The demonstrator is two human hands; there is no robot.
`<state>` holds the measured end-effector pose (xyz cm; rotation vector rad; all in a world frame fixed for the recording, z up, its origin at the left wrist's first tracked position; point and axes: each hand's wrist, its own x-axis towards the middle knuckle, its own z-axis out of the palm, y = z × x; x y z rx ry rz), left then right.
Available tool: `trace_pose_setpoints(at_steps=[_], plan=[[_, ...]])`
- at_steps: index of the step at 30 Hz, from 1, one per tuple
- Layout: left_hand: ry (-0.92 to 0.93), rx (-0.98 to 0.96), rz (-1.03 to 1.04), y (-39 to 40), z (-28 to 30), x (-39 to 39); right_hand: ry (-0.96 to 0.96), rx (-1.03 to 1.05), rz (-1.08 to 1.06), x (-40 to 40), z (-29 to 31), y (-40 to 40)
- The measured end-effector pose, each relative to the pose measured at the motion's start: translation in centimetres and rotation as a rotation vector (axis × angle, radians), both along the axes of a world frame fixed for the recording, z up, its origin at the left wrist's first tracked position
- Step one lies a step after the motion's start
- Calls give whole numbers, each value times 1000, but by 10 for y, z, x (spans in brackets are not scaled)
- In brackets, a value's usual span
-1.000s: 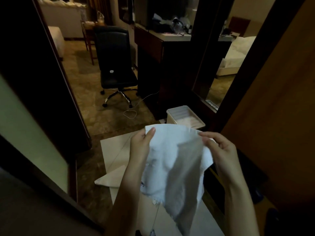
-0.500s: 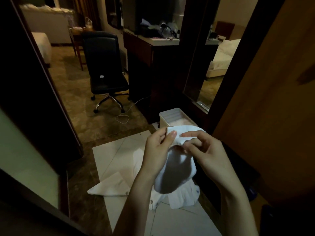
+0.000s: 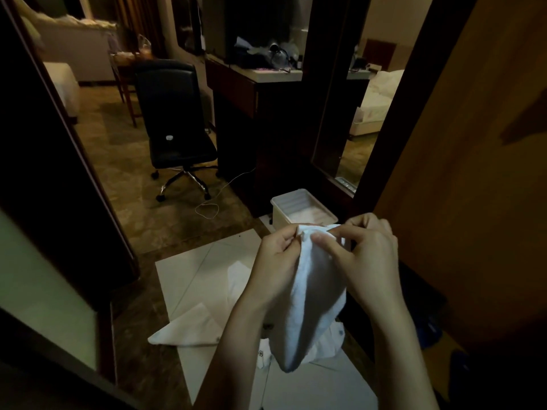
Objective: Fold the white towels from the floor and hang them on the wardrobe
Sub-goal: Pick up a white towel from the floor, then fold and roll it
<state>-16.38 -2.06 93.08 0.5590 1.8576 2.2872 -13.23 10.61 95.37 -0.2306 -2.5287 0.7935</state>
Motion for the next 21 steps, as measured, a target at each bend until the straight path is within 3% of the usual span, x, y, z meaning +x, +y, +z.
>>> trace_pose_setpoints(at_steps=[9,15,21], plan=[[-64,-10,-69,-7,-1,-4,62,94,-34,-3,-4,2],[7,-87,-28,-4,-5,-6,161,185,9,-6,-10,2],[89,-225,76,-12,-12,-11,192,93,93,-13,-27,-1]])
